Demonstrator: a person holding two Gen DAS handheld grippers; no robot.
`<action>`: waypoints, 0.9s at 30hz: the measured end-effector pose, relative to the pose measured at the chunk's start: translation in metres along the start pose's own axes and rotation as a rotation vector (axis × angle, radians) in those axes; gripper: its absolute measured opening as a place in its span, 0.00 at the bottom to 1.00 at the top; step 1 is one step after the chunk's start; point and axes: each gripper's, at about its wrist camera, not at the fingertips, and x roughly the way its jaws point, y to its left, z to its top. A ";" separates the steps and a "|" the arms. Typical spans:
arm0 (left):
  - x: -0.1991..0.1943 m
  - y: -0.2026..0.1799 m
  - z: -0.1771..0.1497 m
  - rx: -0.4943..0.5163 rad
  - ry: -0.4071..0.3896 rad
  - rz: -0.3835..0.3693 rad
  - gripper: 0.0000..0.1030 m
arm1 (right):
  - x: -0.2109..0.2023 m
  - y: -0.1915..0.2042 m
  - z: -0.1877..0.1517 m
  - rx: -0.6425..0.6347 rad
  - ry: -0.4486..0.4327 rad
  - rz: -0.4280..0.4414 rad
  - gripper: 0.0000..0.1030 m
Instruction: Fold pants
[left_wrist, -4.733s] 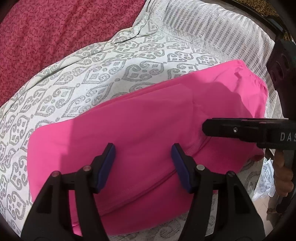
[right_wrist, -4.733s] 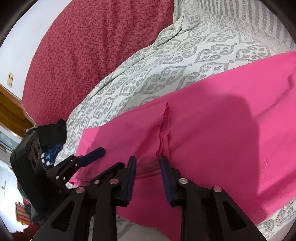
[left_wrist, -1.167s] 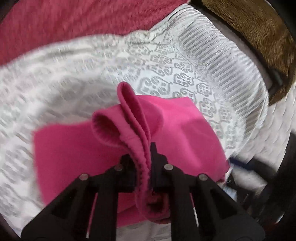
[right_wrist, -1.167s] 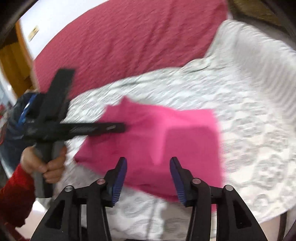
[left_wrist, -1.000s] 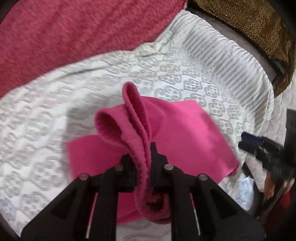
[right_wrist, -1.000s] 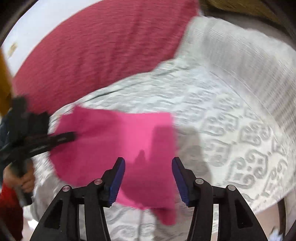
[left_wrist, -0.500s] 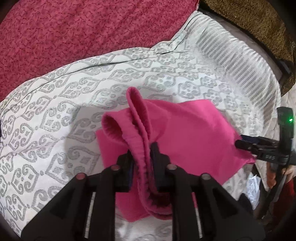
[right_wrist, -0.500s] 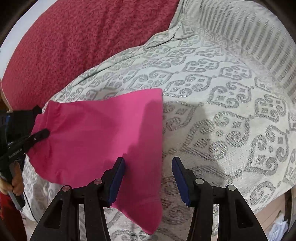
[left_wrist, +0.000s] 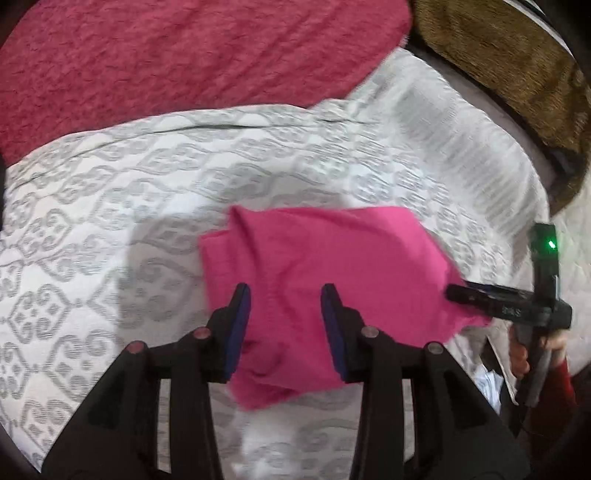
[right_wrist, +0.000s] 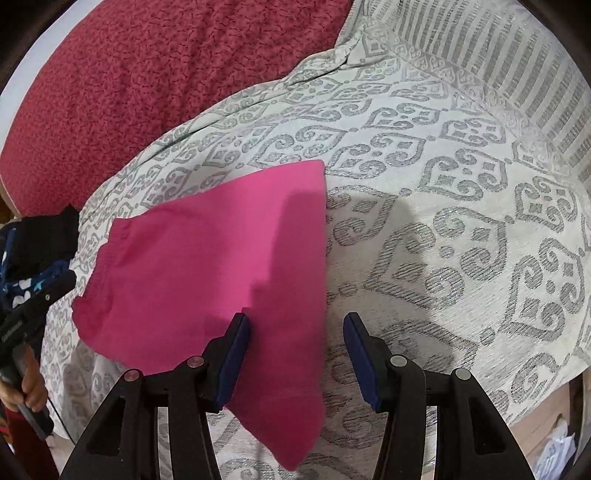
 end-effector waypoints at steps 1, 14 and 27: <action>0.007 -0.005 -0.002 0.023 0.021 0.015 0.39 | 0.000 0.000 0.000 -0.003 0.001 0.001 0.52; 0.010 0.003 -0.027 0.076 0.042 0.115 0.30 | 0.002 0.000 0.000 -0.003 0.006 0.004 0.53; 0.025 -0.001 -0.033 0.107 0.080 0.183 0.34 | 0.004 -0.001 -0.001 0.002 0.006 0.011 0.54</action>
